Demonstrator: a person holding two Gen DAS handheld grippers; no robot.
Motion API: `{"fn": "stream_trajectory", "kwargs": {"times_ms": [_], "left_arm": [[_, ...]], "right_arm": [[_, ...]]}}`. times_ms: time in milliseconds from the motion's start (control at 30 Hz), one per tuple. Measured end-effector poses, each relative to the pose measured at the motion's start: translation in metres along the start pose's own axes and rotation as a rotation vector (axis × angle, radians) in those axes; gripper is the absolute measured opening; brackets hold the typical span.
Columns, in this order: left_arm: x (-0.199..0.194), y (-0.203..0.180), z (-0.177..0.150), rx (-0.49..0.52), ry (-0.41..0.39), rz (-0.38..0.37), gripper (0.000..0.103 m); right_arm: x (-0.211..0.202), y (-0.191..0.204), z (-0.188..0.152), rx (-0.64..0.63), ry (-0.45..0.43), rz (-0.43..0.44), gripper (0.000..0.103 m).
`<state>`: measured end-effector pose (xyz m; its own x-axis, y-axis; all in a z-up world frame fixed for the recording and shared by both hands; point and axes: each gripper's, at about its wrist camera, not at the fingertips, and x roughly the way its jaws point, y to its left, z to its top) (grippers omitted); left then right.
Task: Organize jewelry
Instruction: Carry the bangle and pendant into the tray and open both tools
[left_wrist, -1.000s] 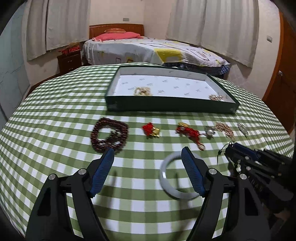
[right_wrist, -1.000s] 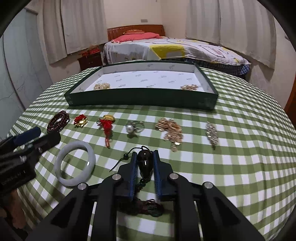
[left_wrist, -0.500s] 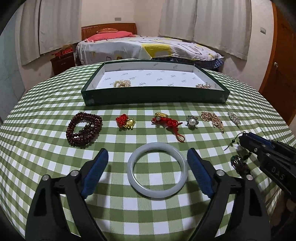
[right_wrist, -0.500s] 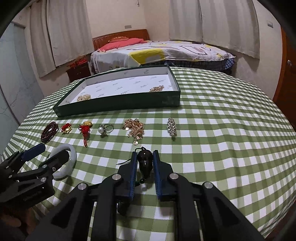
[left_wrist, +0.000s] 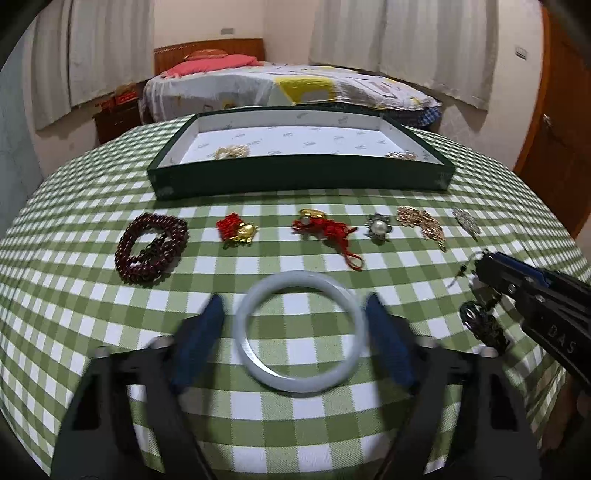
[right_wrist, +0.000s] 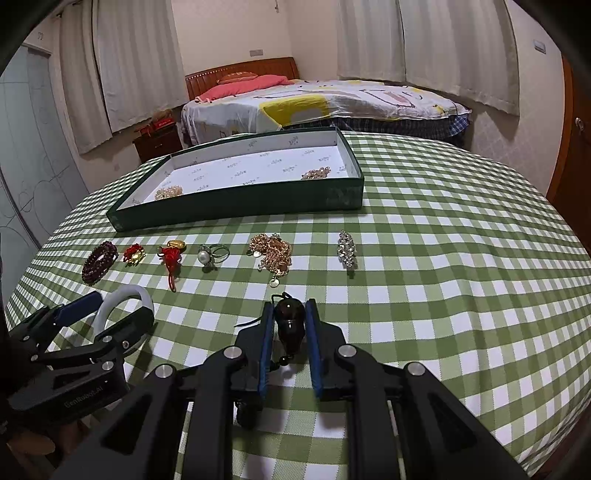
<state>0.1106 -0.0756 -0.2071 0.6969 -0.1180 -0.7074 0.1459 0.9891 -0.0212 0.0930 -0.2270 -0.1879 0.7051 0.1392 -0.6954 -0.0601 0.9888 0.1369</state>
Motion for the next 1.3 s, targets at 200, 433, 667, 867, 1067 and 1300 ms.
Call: {"fn": "stream_trajectory", "kwargs": {"times_ms": [200,433,667,867,1067,1300], "left_arm": [[-0.002,0.001,0.0,-0.002,0.001,-0.023,0.069],[-0.014,0.006,0.006,-0.015,-0.033,-0.024,0.069],[-0.032,0.013,0.028,-0.036,-0.099,-0.026,0.069],[-0.043,0.019,0.063,-0.061,-0.168,-0.037,0.069],[-0.044,0.025,0.101,-0.087,-0.23,-0.039,0.069],[-0.041,0.026,0.142,-0.089,-0.3,-0.03,0.069]], "right_arm": [[-0.001,0.0,0.0,-0.001,-0.006,0.002,0.018],[-0.008,0.005,0.007,-0.004,-0.036,0.011,0.018],[-0.021,0.013,0.028,-0.016,-0.095,0.035,0.018],[-0.029,0.018,0.062,-0.019,-0.168,0.059,0.018],[-0.032,0.024,0.1,-0.039,-0.246,0.072,0.018],[-0.029,0.031,0.138,-0.067,-0.321,0.078,0.018]]}}
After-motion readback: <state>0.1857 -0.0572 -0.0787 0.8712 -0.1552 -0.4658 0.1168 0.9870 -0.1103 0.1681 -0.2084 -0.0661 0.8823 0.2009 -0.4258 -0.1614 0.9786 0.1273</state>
